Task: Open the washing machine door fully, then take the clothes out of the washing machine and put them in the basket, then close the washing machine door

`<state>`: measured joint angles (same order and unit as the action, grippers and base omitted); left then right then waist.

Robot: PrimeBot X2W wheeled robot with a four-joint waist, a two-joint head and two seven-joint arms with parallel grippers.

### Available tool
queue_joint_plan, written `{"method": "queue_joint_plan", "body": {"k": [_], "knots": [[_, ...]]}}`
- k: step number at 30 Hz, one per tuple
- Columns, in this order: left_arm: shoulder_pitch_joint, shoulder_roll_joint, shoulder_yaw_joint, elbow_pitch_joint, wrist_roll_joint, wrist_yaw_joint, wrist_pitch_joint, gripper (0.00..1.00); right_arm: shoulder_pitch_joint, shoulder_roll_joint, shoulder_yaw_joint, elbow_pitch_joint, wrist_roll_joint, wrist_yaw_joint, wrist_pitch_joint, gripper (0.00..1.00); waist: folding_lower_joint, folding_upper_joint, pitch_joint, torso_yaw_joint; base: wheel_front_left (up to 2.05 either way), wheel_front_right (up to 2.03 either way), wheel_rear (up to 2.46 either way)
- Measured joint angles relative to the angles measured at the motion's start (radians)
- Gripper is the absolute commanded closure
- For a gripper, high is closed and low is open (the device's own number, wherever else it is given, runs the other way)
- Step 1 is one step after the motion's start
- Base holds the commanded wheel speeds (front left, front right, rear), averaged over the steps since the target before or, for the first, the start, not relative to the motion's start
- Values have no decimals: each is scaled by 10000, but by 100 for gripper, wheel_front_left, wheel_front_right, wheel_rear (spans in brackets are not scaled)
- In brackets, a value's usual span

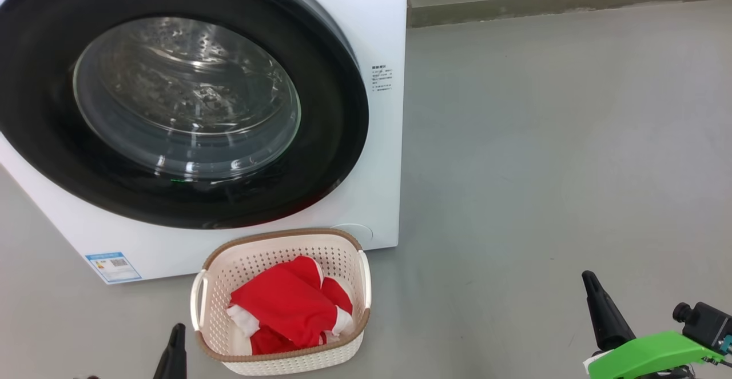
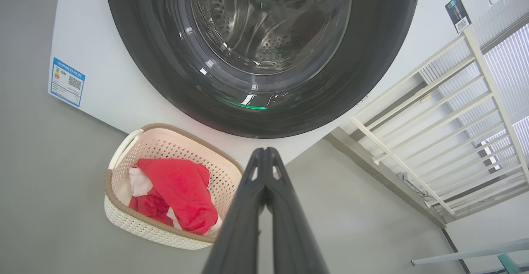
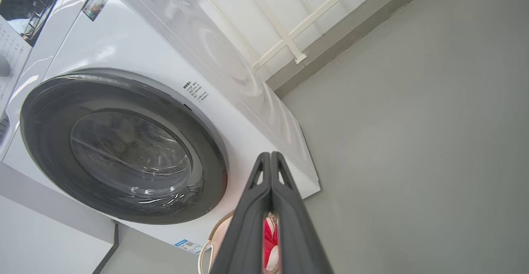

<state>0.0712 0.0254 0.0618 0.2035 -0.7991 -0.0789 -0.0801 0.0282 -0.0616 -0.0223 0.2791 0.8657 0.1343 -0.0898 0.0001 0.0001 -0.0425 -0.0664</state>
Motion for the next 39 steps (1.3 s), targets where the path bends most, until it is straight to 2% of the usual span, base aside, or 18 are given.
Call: {"method": "queue_joint_plan", "body": {"k": [39], "knots": [[-807, 33, 86, 339, -4606, -199, 1066, 100, -428, 86, -612, -15, 4171, -27, 1120, 100, 0, 0, 261, 382, 0, 0, 0]]}}
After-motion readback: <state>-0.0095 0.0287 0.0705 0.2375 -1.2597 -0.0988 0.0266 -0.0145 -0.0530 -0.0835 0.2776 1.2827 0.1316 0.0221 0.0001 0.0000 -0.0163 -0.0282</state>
